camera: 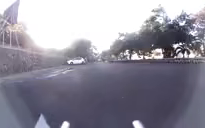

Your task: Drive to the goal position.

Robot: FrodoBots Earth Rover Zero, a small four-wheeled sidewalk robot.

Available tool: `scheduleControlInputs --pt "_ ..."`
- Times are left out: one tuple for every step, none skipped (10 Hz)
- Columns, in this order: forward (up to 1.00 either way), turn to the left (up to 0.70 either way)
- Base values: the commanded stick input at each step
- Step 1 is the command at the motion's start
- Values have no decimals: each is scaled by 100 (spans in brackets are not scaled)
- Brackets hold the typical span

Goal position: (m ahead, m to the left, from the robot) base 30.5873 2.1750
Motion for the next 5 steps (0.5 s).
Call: scheduleControlInputs --pt "50 -8" --pt "50 0" --pt "50 0" --pt "50 0" --pt "50 -41"
